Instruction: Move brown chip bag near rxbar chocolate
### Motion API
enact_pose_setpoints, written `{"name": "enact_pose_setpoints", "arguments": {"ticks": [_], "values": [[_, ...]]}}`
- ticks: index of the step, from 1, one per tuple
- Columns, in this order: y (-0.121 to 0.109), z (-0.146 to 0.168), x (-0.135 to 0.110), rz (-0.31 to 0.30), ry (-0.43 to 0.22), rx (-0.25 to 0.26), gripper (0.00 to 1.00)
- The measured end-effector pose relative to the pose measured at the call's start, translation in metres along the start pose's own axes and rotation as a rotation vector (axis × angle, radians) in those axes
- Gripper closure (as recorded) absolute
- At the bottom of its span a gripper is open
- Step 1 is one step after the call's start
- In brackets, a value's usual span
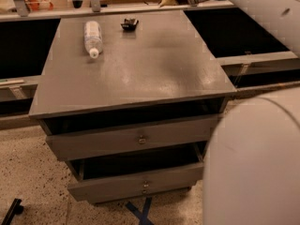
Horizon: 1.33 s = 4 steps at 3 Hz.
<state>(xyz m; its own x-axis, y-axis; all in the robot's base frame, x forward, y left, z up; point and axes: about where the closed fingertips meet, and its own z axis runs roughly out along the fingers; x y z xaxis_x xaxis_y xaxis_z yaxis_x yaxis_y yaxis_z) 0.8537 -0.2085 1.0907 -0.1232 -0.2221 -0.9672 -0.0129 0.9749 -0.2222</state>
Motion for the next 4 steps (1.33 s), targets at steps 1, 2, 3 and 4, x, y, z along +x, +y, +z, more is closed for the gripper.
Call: {"name": "enact_pose_setpoints", "arguments": {"ticks": [1, 2, 3, 4], "values": [[0.003, 0.023, -0.003, 0.097, -0.029, 0.026, 1.0], [0.007, 0.029, 0.007, 0.25, -0.021, 0.022, 1.0], [0.049, 0.034, 0.023, 0.398, 0.013, -0.053, 1.0], [0.076, 0.039, 0.029, 0.458, 0.023, -0.093, 1.0]]}}
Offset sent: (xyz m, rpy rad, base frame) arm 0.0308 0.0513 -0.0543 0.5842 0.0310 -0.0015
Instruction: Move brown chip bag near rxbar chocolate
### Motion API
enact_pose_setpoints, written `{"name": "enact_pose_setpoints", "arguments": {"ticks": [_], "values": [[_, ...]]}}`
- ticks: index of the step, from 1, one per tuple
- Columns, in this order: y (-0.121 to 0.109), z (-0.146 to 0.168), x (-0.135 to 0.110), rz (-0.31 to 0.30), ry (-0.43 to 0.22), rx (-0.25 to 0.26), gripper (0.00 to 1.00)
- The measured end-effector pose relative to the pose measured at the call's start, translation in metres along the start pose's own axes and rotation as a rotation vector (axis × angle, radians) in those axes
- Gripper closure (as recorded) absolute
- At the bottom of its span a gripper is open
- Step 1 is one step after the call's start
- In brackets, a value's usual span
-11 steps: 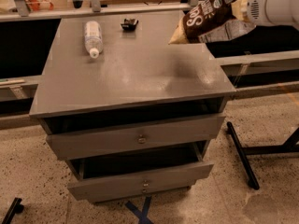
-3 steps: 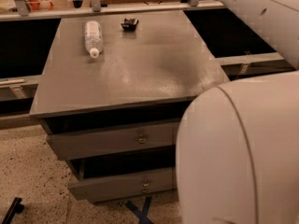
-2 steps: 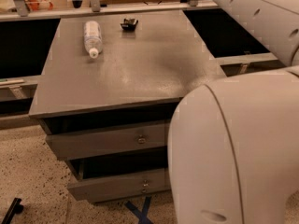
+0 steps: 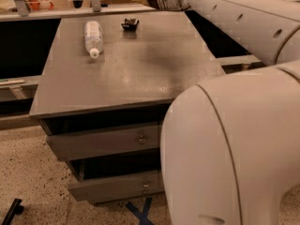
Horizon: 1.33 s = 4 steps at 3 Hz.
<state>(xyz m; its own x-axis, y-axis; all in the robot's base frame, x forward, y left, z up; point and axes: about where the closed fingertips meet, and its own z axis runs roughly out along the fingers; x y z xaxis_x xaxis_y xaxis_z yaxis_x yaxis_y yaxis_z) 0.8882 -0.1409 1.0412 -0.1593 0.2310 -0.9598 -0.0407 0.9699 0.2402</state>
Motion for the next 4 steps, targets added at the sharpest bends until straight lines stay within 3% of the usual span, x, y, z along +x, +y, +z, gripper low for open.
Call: {"name": "enact_pose_setpoints", "arguments": {"ticks": [2, 4], "values": [[0.012, 0.02, 0.015, 0.051, 0.001, -0.005, 1.0], [0.009, 0.042, 0.033, 0.082, 0.0, 0.021, 1.0]]}}
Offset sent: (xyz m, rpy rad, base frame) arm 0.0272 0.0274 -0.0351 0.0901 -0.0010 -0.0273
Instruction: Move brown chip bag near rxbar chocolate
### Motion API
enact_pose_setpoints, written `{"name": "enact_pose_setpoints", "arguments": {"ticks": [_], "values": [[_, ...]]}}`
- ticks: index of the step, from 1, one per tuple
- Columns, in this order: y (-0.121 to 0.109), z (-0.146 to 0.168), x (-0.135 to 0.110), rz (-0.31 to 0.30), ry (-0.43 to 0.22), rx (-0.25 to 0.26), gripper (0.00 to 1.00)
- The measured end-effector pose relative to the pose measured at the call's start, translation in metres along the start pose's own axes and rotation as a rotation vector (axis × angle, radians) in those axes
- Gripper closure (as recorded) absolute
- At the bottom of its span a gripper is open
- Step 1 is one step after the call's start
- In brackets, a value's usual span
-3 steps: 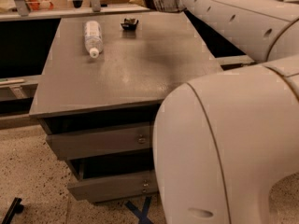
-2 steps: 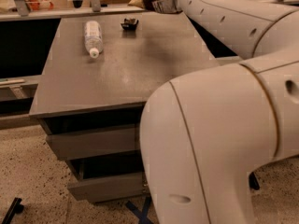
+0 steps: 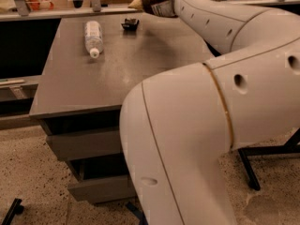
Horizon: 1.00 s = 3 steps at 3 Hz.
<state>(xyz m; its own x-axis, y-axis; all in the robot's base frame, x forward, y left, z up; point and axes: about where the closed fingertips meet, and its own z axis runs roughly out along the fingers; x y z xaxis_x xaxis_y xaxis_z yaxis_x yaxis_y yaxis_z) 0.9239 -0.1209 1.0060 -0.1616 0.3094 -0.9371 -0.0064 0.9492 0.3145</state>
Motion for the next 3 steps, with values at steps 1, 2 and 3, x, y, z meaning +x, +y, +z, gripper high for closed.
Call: {"name": "enact_pose_setpoints", "arguments": {"ticks": [1, 2, 3], "values": [[-0.004, 0.007, 0.01, 0.006, 0.006, 0.015, 1.0], [-0.007, 0.012, 0.023, 0.01, 0.029, 0.045, 0.75], [-0.009, 0.014, 0.028, 0.012, 0.039, 0.061, 0.54]]}}
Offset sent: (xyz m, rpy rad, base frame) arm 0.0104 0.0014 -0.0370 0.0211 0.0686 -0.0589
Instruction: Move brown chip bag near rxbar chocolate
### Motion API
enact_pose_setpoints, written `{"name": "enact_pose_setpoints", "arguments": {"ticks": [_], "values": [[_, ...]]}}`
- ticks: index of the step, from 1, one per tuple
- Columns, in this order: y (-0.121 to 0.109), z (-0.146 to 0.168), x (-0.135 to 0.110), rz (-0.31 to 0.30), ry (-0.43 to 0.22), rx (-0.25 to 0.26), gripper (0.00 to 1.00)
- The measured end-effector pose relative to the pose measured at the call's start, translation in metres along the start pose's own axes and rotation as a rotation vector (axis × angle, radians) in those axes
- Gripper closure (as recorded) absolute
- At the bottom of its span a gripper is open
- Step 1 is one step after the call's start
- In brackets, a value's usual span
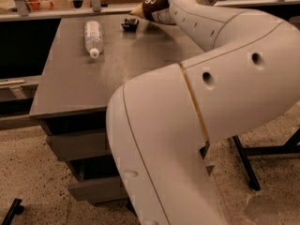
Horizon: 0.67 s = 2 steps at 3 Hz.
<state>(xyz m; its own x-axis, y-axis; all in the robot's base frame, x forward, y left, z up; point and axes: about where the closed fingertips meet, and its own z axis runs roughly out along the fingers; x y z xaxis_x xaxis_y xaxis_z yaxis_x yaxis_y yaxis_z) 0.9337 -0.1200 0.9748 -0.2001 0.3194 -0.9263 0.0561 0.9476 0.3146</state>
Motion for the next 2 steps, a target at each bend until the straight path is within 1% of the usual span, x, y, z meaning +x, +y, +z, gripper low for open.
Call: {"name": "enact_pose_setpoints", "arguments": {"ticks": [2], "values": [[-0.0043, 0.0017, 0.0029, -0.008, 0.002, 0.043, 0.06]]}}
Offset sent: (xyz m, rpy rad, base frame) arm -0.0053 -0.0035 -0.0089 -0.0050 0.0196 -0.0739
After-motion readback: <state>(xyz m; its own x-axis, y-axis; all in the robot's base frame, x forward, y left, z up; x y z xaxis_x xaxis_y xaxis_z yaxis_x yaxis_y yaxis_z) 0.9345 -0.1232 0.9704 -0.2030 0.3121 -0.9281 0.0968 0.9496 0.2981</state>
